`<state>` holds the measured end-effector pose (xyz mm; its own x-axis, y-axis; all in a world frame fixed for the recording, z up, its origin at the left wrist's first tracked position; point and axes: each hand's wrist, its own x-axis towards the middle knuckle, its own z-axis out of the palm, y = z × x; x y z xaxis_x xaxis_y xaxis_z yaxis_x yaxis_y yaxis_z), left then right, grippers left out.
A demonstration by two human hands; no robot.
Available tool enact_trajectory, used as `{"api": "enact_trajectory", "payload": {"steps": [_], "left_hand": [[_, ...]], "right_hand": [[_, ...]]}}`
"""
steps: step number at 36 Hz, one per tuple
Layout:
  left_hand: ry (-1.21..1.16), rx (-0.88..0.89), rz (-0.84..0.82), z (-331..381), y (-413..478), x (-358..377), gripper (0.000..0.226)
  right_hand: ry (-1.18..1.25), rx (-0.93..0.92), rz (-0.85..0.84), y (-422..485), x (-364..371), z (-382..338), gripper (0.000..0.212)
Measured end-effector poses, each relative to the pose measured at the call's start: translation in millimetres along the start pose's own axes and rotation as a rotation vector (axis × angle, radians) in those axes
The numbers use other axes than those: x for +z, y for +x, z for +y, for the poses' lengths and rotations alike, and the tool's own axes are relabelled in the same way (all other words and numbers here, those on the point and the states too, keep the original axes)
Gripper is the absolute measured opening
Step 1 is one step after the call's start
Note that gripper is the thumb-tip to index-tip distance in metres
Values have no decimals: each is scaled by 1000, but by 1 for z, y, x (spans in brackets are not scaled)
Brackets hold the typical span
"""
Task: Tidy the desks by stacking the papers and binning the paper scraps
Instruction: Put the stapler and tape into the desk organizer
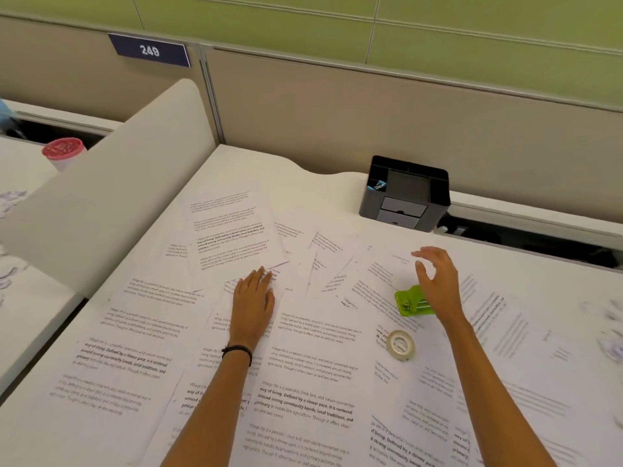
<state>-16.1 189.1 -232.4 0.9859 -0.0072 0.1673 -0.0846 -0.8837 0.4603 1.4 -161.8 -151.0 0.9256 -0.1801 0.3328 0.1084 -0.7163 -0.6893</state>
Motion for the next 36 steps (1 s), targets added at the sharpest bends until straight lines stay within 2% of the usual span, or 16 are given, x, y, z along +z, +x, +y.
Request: {"api": "enact_trajectory", "payload": {"steps": [8,13,20,32,36], "left_hand": [[19,-2,-13,1,-1,-1,47],[16,15,2,-2,0,2,44],[45,20,-1,-5,1,4,44],[48,22,-5,-4,-1,3,48],[41,22,0,-3,-1,4,40]], "right_hand": [[21,286,10,-30,-24,29,27],[48,477,-109,-34,-32,39,34],[29,477,-254,-33,-34,39,27],[-9,513,-277,-26,-32,46,25],[-5,525,-331,-20,-34,46,25]]}}
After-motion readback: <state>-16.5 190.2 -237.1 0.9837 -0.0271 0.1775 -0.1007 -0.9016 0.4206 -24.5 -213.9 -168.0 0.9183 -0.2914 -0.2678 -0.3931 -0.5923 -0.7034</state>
